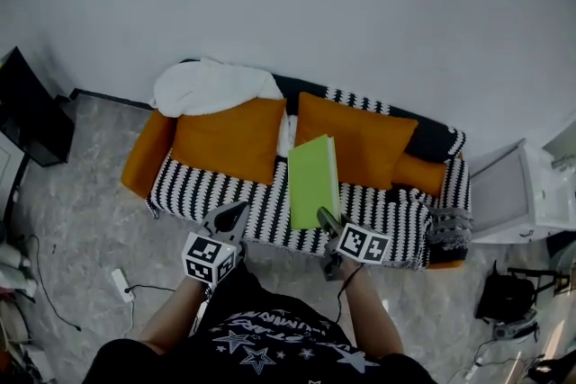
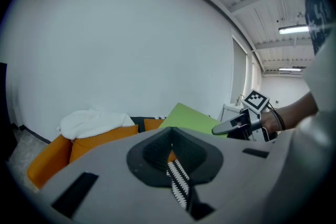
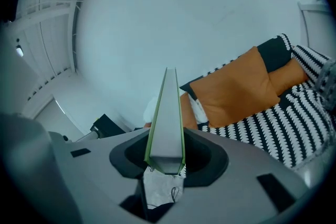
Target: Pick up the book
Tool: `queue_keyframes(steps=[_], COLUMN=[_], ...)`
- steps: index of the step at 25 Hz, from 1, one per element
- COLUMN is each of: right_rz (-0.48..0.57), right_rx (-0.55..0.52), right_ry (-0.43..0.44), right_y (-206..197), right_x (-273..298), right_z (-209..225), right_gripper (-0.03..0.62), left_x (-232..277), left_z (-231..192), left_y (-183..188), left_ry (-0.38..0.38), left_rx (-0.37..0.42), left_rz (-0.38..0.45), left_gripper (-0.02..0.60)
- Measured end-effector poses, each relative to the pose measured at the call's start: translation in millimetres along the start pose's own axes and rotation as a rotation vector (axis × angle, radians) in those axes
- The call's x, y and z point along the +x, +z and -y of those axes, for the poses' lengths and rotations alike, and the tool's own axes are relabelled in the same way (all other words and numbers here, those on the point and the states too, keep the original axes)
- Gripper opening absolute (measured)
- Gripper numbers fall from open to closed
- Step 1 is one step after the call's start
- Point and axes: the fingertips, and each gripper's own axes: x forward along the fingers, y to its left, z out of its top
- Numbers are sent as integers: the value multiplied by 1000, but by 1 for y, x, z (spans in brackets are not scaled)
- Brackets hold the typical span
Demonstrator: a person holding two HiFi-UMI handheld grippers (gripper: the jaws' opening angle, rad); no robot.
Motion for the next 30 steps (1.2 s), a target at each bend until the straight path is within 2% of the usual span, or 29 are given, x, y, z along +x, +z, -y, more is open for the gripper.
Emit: queue_keyframes(steps=[5,12,16,21,30], right_rz=[-34,-42,-49,-53,-40], right_rx=[-79,-73,-67,-56,-67], right_ry=[5,36,67,79,42], right_y=[-26,-53,-64,-78,-89], right_x=[-37,-73,-81,-83,-86], right_z=[1,2,-4,-10,-38], right_gripper=[152,152,152,152,152], left_x=[-25,-60,-79,-93,-115], left_z=[42,82,90,96,76], left_y=[-21,-40,-48,-55,-46], left_ry=[18,54,83,75,69], left_rx=[-17,-24,-30,-24,-37], left_rz=[-1,-3,-8,-25,2], left_gripper=[5,5,5,5,5])
